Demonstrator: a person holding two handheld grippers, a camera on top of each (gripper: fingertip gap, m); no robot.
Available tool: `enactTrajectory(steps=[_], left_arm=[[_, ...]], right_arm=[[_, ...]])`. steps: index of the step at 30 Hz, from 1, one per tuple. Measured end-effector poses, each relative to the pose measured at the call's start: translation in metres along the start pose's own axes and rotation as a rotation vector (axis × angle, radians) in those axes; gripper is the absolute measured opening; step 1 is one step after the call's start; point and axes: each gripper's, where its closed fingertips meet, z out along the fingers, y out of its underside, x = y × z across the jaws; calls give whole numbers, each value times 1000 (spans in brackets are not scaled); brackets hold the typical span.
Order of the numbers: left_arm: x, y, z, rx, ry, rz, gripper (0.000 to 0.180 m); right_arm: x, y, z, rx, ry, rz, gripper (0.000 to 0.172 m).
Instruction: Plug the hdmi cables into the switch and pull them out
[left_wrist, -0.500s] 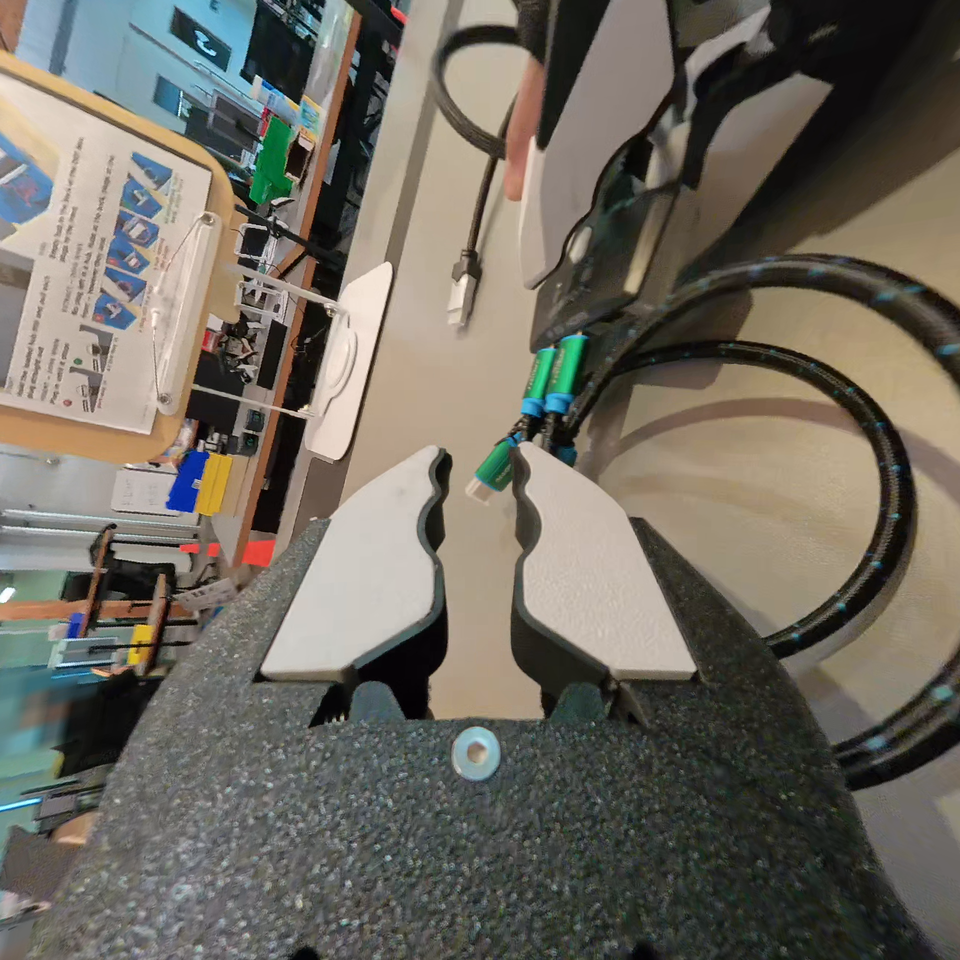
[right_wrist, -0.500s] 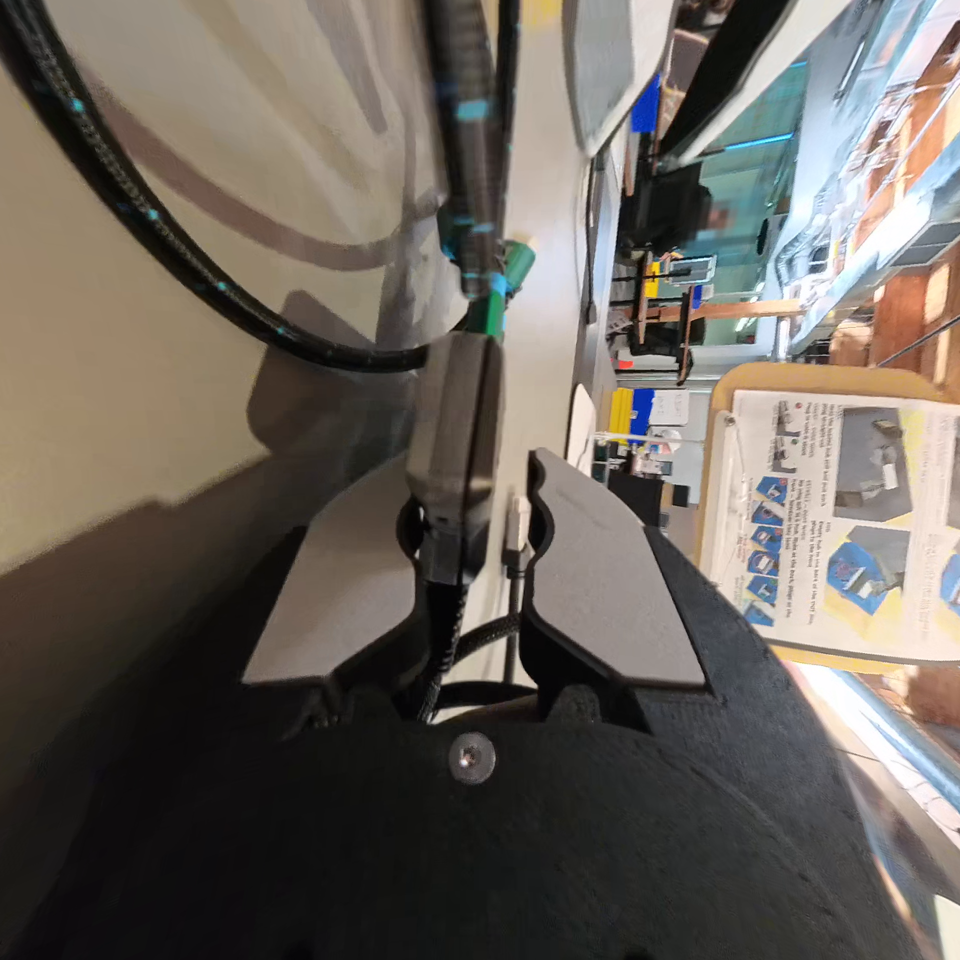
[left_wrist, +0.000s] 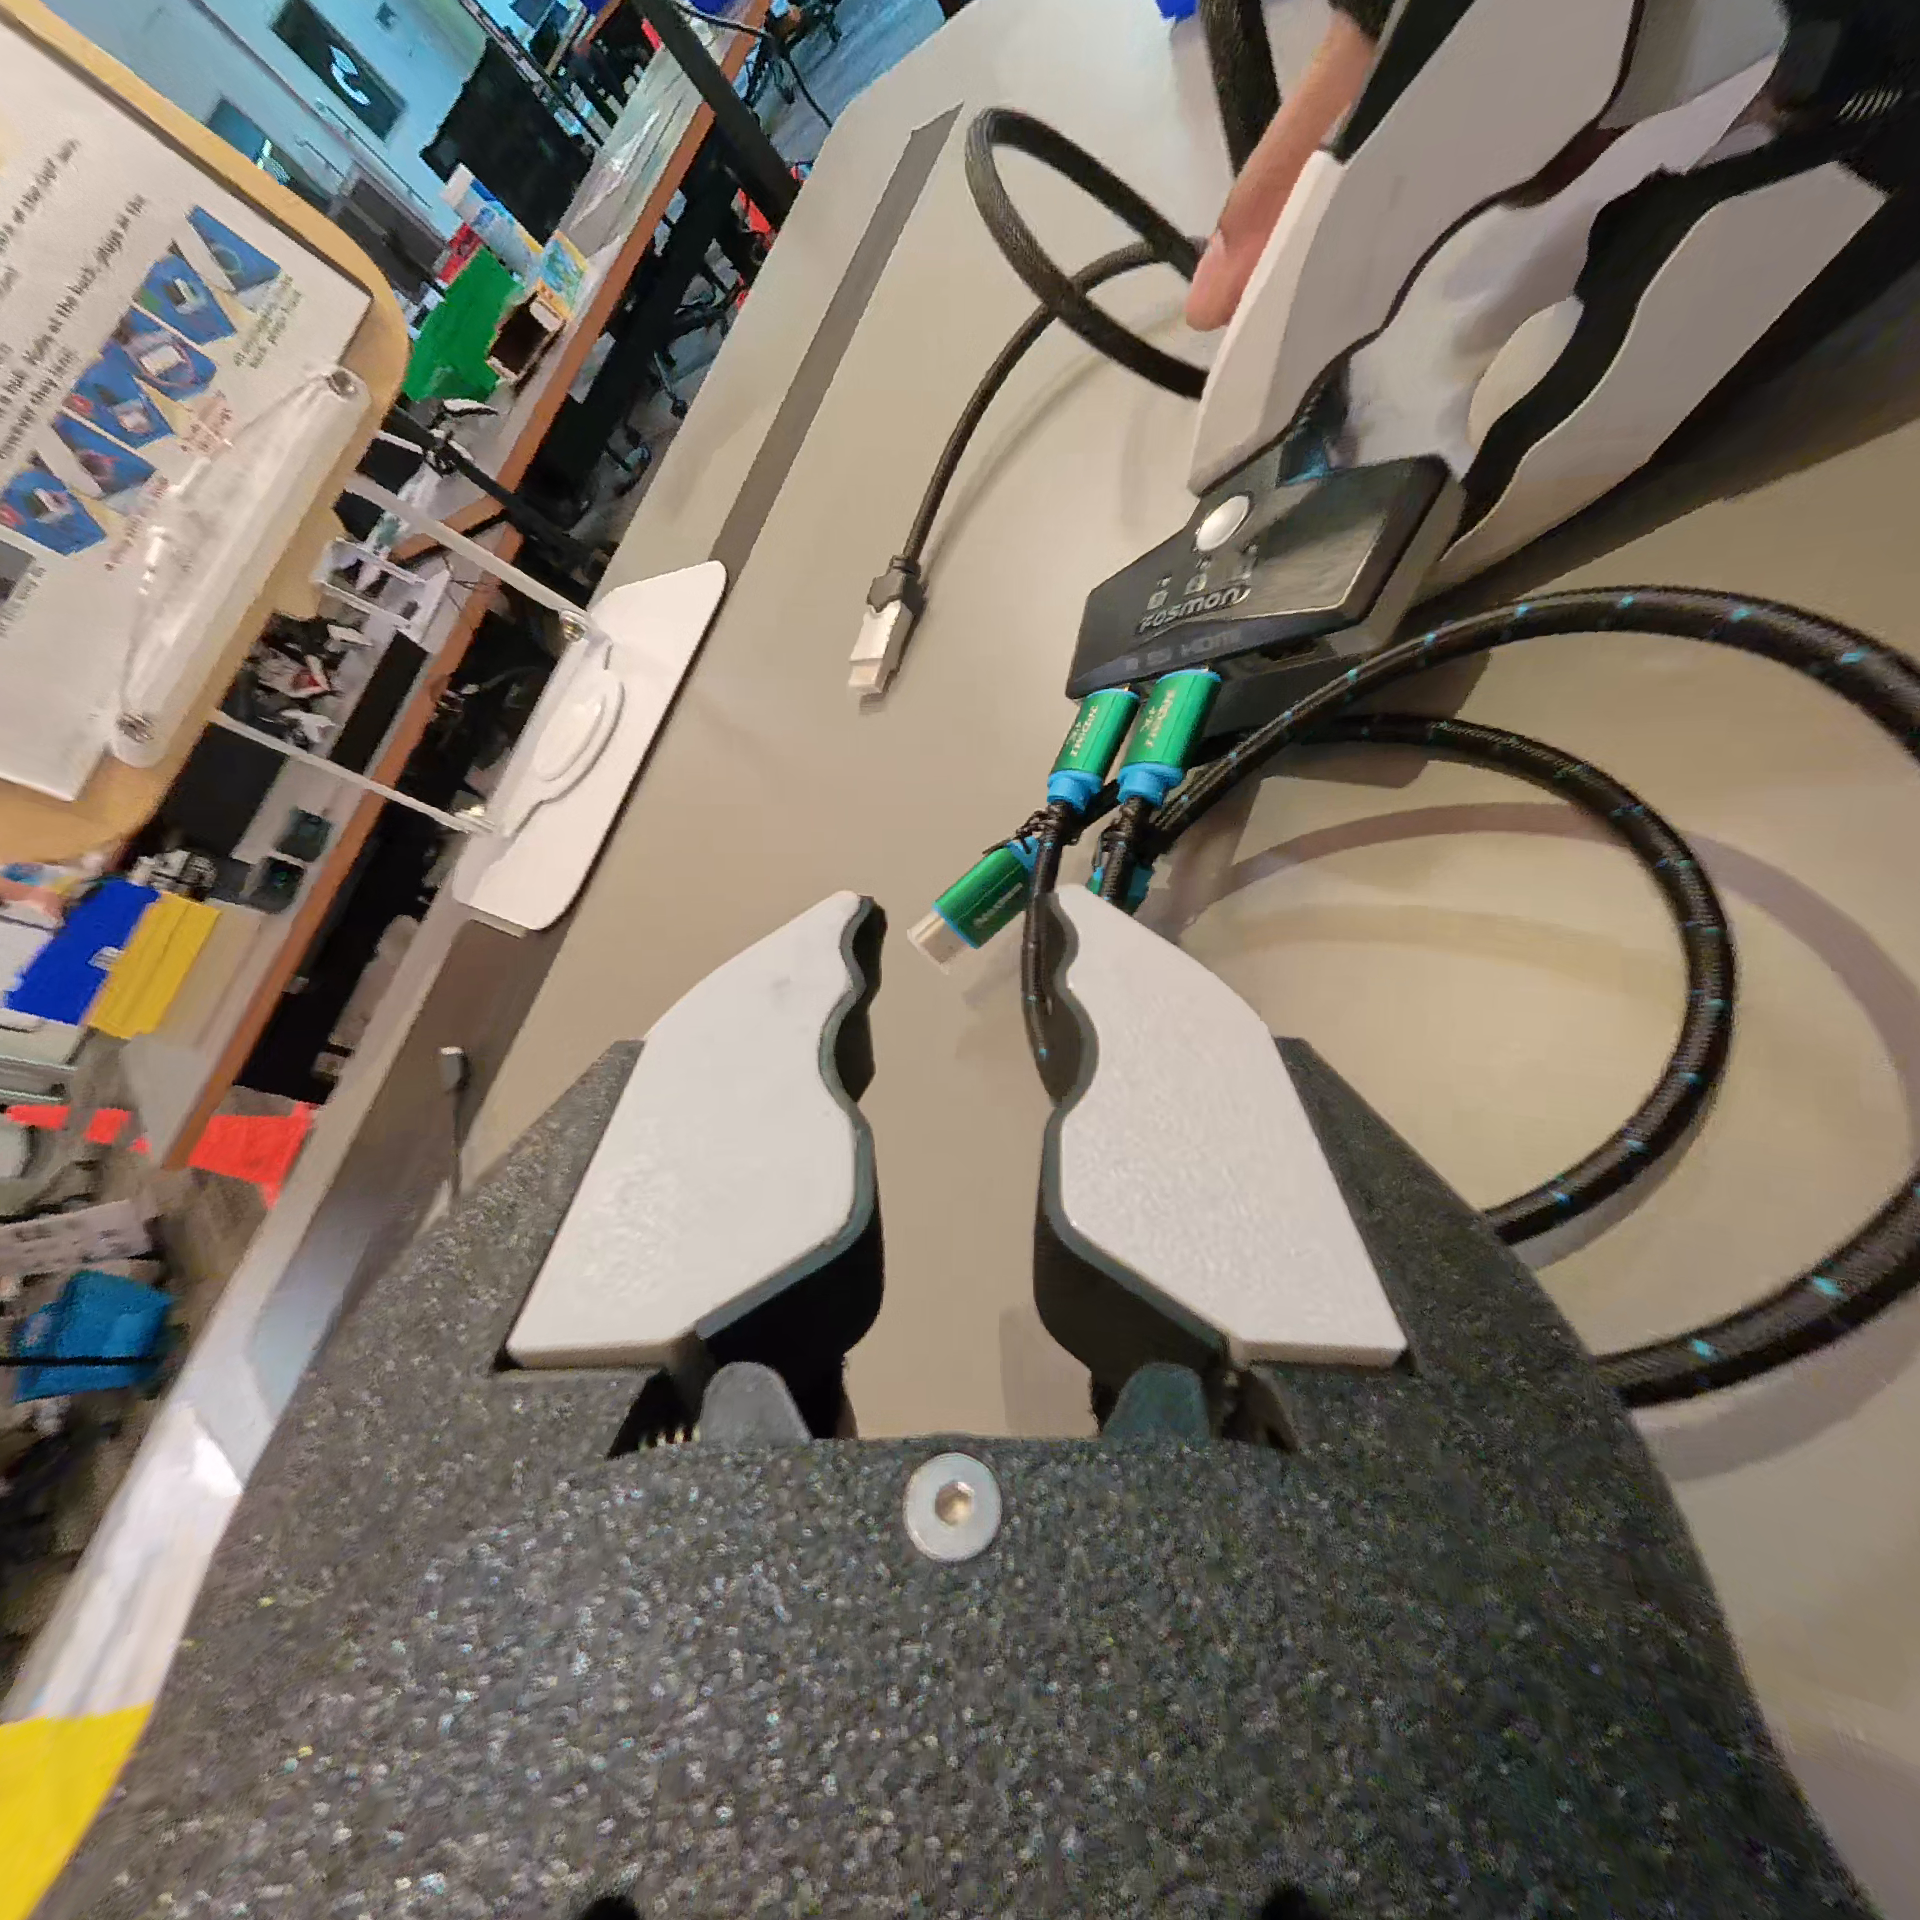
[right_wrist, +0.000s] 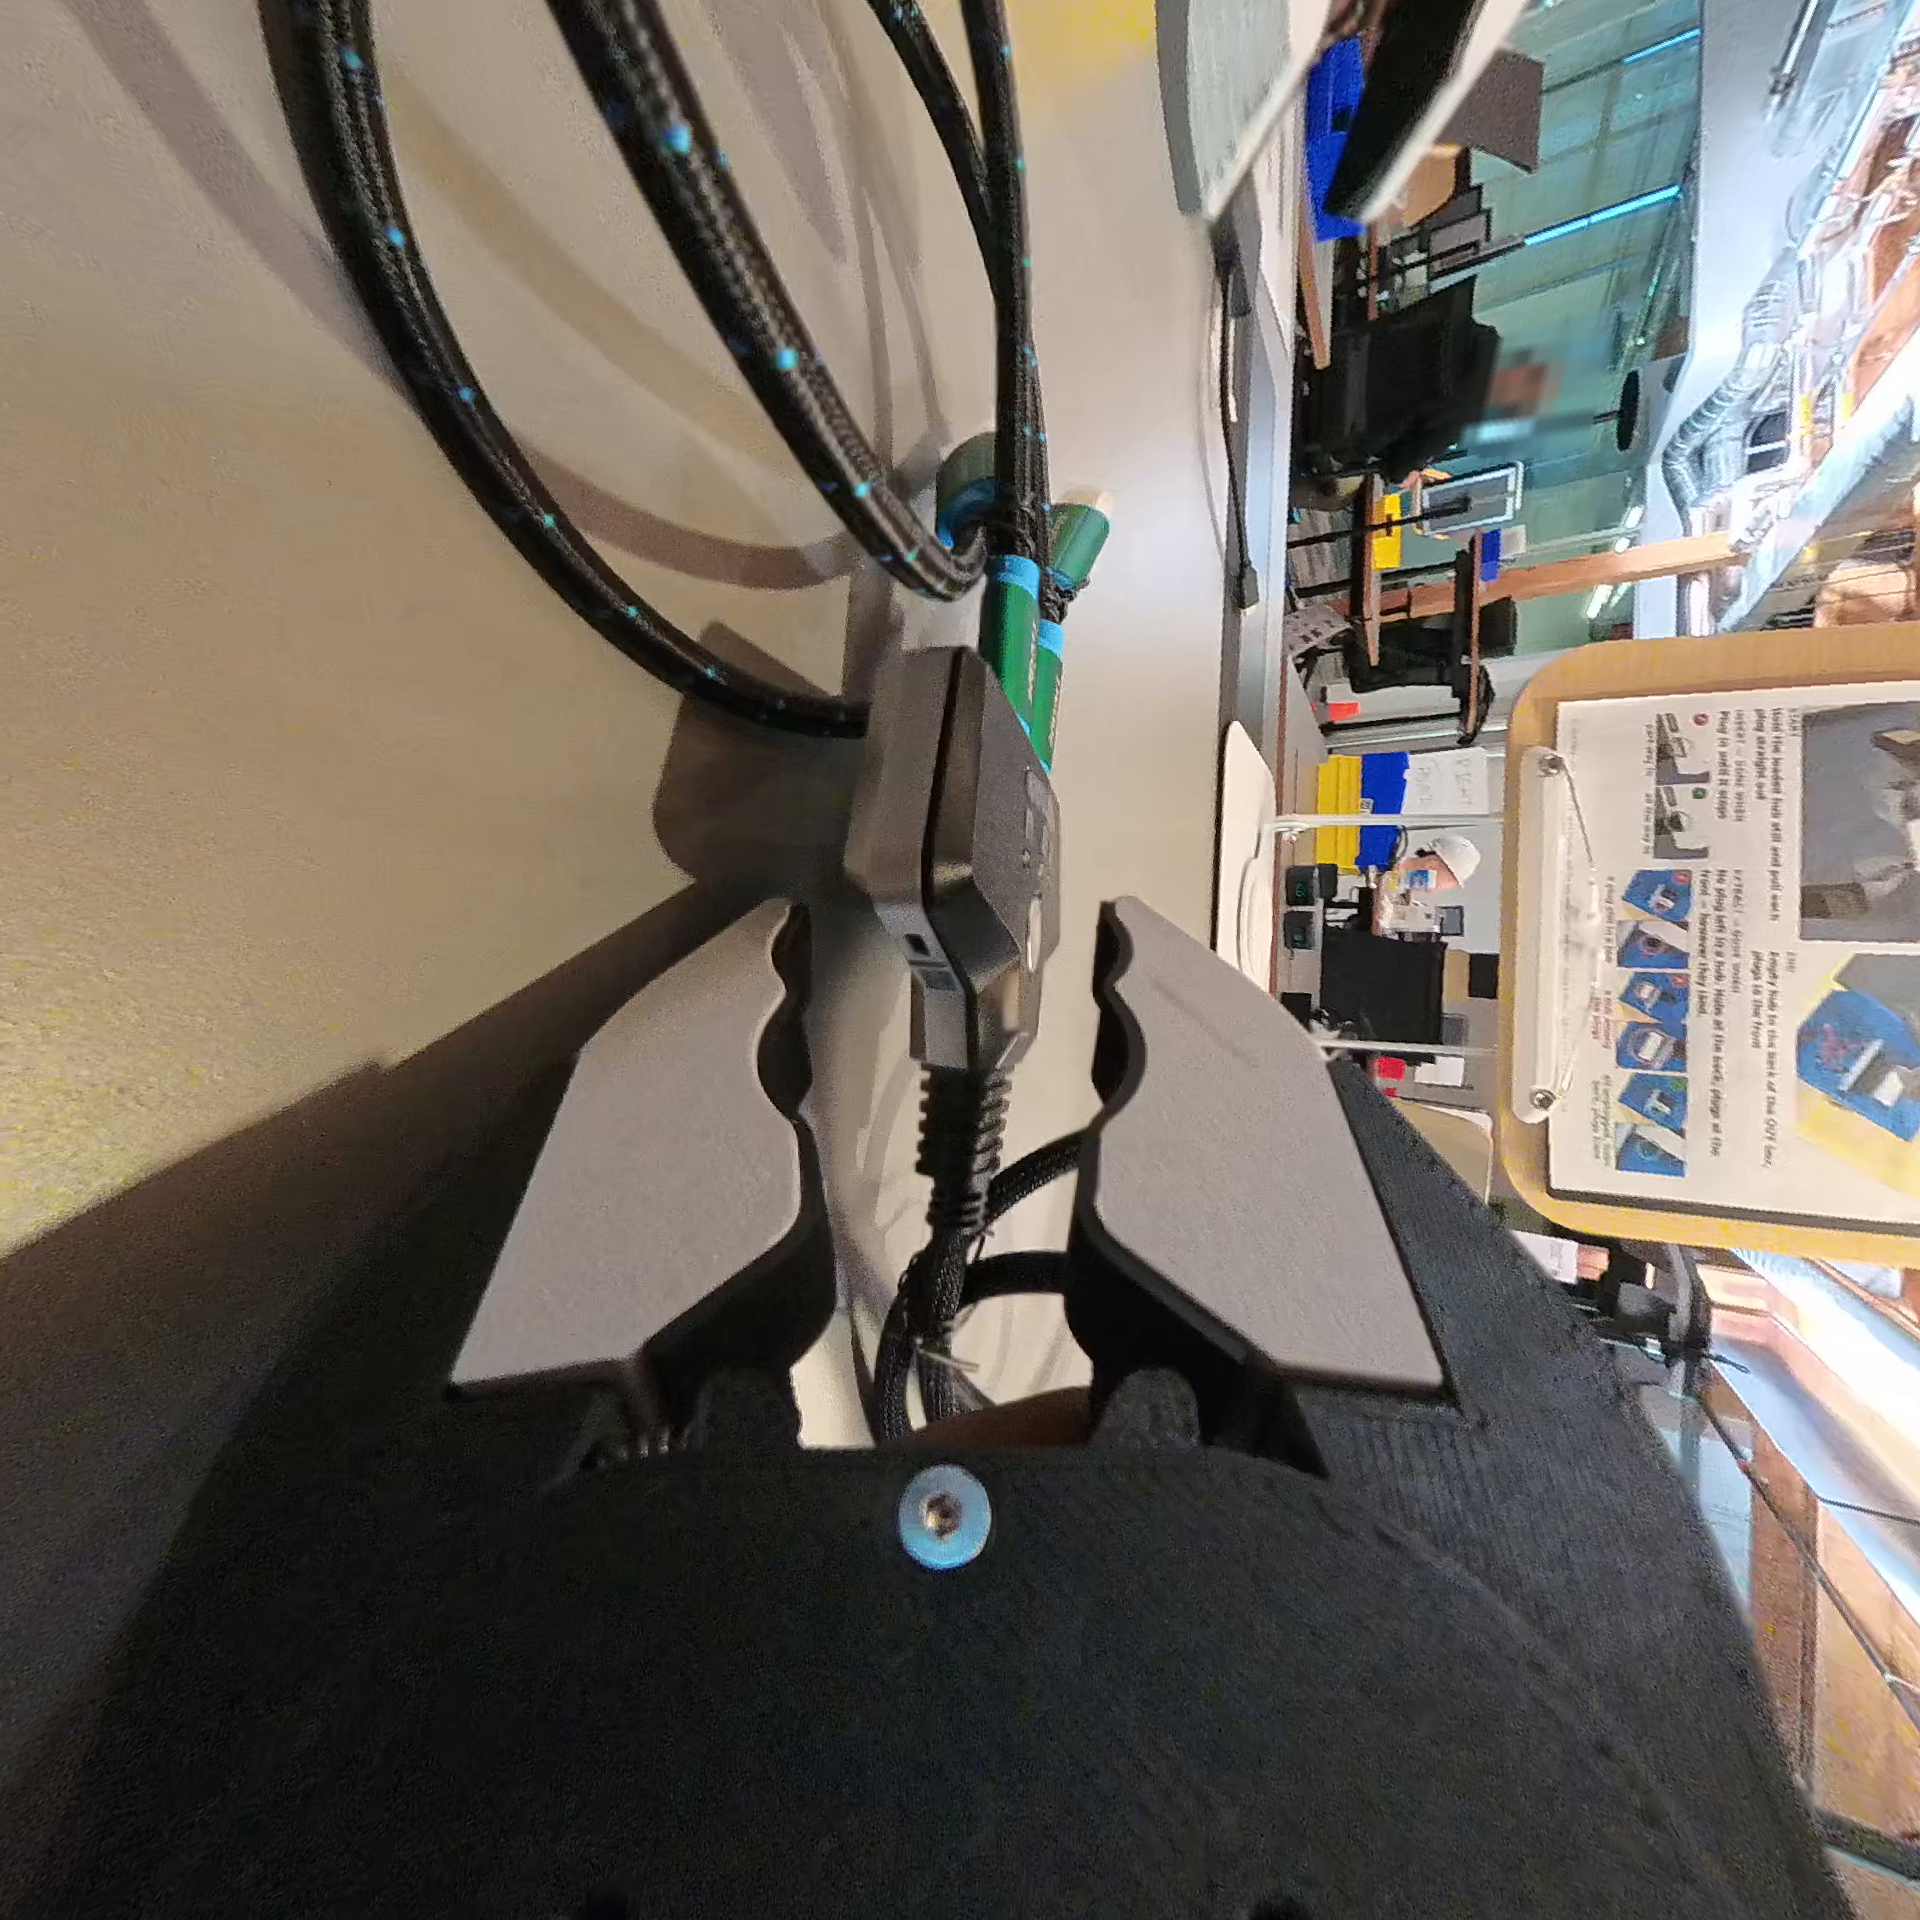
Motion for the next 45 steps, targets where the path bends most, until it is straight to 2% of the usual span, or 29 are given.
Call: enactTrajectory(steps=[3,7,15,20,27,34,40,45], left_arm=[[2,4,-19,26,15,-125,35],[-3,14,-65,9,-28,-227,37],[-47,44,-178,-197,-187,-356,39],[-80,62,-226,-309,-285,-343,39],[-101,96,-249,-405,-318,-369,39],[-111,136,-264,-541,-258,-389,36],[-111,173,-260,-694,-90,-429,35],[-90,219,-266,-955,136,-440,38]], right_arm=[[2,-2,-3,13,27,13,52],[0,-7,-2,40,46,0,49],[1,-12,-1,71,72,8,42],[1,-13,-1,73,86,4,40],[2,-13,-1,79,92,5,38],[1,-13,-1,93,91,16,36],[1,-14,1,104,88,20,33],[2,-13,2,100,90,22,32]])
